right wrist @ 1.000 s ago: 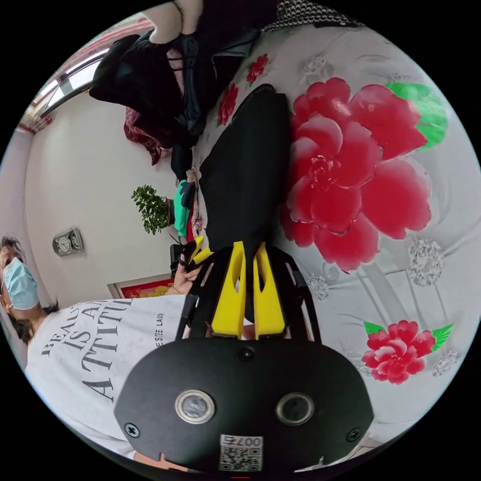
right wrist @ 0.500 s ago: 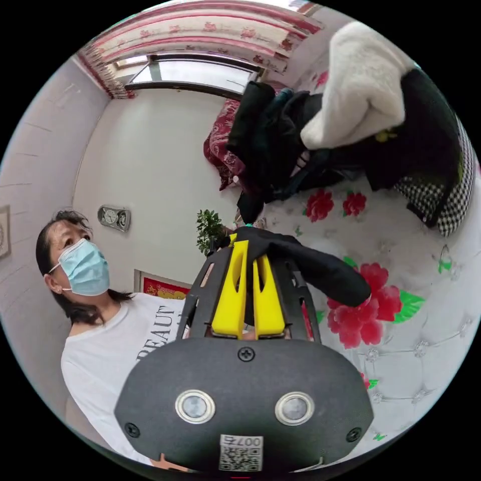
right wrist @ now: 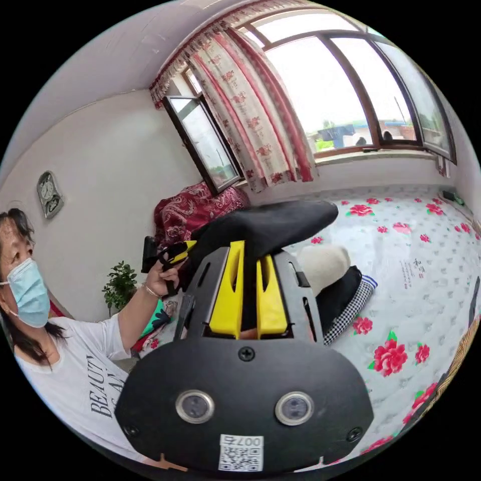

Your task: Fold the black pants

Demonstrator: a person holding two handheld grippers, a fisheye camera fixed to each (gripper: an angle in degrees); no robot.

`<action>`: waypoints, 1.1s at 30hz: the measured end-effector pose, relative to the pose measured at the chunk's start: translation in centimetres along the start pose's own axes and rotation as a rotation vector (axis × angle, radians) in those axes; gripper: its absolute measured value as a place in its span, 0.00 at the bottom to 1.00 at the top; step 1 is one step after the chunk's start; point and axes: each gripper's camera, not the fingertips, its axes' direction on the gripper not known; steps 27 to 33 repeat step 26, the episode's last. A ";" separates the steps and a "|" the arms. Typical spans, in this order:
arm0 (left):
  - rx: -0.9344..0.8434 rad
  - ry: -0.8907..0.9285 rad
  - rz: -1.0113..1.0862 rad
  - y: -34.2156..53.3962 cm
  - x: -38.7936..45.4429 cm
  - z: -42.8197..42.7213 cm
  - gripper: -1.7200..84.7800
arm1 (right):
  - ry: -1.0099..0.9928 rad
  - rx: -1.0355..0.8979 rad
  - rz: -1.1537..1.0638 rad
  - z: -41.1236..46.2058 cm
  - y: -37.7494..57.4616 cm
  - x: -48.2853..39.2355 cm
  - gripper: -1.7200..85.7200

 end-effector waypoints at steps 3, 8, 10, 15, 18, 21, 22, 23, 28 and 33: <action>-0.093 -0.178 -0.060 7.4 -4.6 3.8 0.12 | 0.097 -0.131 0.195 5.2 5.3 5.2 0.03; -0.227 -0.349 -0.040 23.3 -7.2 5.8 0.12 | 0.159 -0.222 0.372 7.4 18.6 8.2 0.04; -0.376 -0.462 -0.018 30.3 -7.9 7.8 0.11 | 0.235 -0.320 0.435 7.8 23.6 8.6 0.04; -0.664 -0.911 -0.026 45.5 -9.9 11.0 0.08 | 0.397 -0.369 0.552 5.3 31.7 11.2 0.02; -0.646 -1.194 -0.004 48.5 -10.8 10.8 0.07 | 0.135 -0.065 0.791 2.4 34.0 15.9 0.02; -0.664 -1.450 -0.011 51.1 -14.1 11.8 0.04 | -0.137 0.323 0.978 1.4 37.8 20.4 0.02; -0.685 -1.491 0.000 51.7 -14.9 12.3 0.03 | -0.091 0.370 0.990 1.1 38.1 20.6 0.02; -0.708 -1.585 0.031 52.5 -16.1 13.5 0.02 | 0.007 0.441 0.997 0.5 38.2 20.9 0.02; -0.738 -1.724 0.113 53.5 -18.6 16.9 0.01 | 0.077 0.582 1.025 -0.8 38.7 22.9 0.02; -0.738 -1.724 0.113 53.5 -18.6 16.9 0.01 | 0.077 0.582 1.025 -0.8 38.7 22.9 0.02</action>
